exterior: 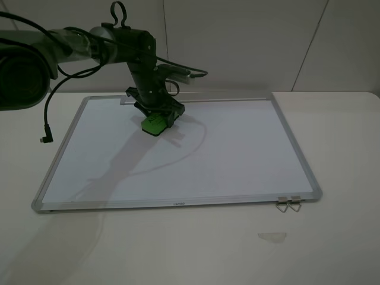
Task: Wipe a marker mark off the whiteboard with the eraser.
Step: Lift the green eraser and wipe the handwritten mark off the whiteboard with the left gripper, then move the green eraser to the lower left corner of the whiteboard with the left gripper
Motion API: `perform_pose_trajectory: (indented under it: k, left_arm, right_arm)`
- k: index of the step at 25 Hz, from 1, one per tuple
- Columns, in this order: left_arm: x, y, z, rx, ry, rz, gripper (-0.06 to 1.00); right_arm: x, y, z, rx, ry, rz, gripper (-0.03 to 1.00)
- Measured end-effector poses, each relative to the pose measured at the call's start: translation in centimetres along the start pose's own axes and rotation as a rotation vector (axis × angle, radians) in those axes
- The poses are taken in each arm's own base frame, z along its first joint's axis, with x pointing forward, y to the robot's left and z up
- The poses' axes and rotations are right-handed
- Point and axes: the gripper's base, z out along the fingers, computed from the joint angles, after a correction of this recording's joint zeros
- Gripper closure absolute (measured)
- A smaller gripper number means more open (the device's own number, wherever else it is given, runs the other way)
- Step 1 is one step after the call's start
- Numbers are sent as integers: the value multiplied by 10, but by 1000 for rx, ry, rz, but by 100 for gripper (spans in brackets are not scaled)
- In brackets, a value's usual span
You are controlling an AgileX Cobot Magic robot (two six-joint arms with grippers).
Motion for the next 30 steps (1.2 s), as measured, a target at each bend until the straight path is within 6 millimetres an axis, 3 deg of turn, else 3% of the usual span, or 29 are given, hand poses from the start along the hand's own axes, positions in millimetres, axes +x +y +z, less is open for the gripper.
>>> perform_pose_trajectory:
  k: [4,10,13,18,20,25,30]
  left_arm:
    - [-3,-22,1,10,-16,55,35]
    - [-3,-17,1,21,-18,38,35]
    - [-4,-2,0,41,-34,-23,35]
    - [1,54,-1,13,-45,-153,35]
    - [4,68,-1,1,-31,-181,35]
    - [6,73,-4,-9,-15,-187,35]
    - [16,78,-22,-23,65,-195,35]
  right_arm:
    - [0,0,0,0,0,0,15]
    - [0,0,0,0,0,0,15]
    - [0,0,0,0,0,0,15]
    - [0,0,0,0,0,0,15]
    - [0,0,0,0,0,0,15]
    - [0,0,0,0,0,0,15]
    - [0,0,0,0,0,0,15]
